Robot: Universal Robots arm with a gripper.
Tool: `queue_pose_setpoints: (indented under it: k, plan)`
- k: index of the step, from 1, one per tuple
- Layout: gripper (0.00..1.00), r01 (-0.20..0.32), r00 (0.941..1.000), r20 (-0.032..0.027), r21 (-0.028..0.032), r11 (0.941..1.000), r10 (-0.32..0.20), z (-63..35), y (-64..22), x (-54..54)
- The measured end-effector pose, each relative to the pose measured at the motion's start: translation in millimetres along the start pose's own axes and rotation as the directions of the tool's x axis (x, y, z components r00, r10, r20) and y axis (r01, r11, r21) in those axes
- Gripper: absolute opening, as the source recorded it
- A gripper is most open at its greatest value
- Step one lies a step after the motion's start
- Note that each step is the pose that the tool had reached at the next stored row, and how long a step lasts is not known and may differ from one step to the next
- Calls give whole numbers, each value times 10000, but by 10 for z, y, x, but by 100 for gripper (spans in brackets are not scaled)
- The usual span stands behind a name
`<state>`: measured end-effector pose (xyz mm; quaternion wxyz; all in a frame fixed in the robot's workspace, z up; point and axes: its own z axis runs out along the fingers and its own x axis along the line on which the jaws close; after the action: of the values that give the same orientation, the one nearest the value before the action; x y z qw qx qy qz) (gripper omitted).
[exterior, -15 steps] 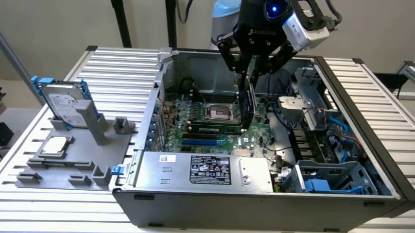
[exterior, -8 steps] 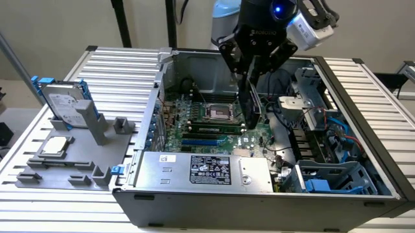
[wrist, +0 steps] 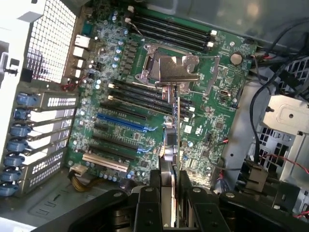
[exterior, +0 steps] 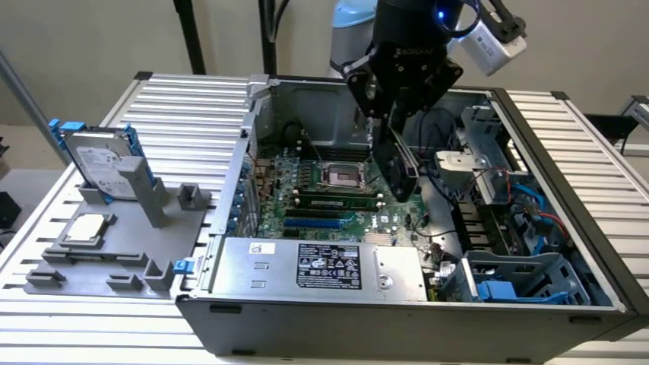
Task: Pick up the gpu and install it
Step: 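Insert the gpu into the slot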
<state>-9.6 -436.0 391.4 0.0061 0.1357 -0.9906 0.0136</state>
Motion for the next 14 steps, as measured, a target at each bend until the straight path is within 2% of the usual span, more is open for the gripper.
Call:
queue_pose_setpoints:
  k: [3, 7, 11, 14]
  plan:
    - [26, 556, 9985, 13, 10, 9985, -556, 6, 0, 0]
    - [26, 1265, 9920, 31, 21, 9920, -1265, 21, 1, 0]
    - [26, 1981, 9802, 47, 35, 9802, -1981, 42, 1, 0]
    - [26, 2510, 9680, 63, 41, 9680, -2511, 64, 1, -1]
